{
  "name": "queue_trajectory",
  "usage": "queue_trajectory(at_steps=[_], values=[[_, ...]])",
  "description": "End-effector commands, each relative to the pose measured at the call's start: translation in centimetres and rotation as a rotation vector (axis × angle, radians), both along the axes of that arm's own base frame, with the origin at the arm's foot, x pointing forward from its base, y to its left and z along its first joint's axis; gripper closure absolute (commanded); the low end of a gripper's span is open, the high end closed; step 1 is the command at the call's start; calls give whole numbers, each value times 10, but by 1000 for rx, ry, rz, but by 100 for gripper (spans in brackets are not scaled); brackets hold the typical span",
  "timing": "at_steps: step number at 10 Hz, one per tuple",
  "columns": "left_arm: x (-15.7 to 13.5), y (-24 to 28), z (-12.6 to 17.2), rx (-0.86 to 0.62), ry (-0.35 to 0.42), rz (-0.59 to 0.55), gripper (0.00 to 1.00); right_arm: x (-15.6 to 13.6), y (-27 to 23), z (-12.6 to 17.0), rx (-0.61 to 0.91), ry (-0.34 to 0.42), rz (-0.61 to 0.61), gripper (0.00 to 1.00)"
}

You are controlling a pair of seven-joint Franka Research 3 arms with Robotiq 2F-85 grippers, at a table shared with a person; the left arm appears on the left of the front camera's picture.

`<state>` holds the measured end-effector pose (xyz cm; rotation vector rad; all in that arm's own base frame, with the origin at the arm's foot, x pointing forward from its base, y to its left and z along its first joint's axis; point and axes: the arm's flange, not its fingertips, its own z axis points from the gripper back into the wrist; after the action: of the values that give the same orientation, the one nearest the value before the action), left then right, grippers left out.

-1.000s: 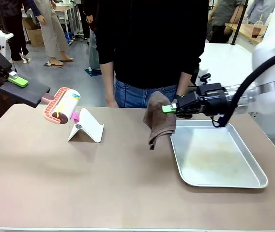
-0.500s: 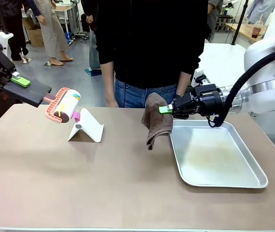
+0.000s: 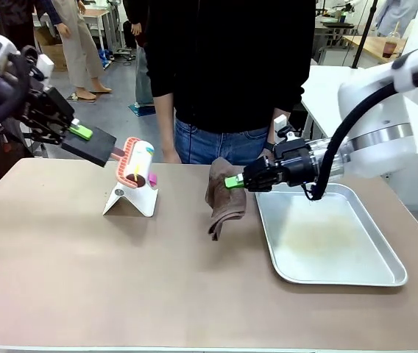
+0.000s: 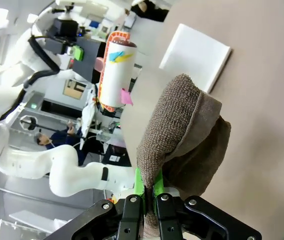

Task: Clean the surface of the table.
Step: Return the Lint Roller and towel to their original positions.

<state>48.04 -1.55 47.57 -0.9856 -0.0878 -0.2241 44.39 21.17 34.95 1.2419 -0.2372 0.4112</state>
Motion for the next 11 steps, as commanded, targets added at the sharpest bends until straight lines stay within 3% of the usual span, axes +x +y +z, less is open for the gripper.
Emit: queue_trajectory(at_steps=[1, 2, 8, 11], values=[[8, -7, -8, 27, 68, 33, 78, 13, 24, -6, -35, 11, -2, 92], [16, -11, -14, 42, 105, 24, 78, 15, 30, -9, -60, 11, 2, 92], [54, -28, -43, 189, 110, 3, 78, 24, 33, -15, -68, 33, 21, 92], [65, -30, -55, 191, 102, 75, 78, 23, 32, -18, -66, 43, 22, 92]])
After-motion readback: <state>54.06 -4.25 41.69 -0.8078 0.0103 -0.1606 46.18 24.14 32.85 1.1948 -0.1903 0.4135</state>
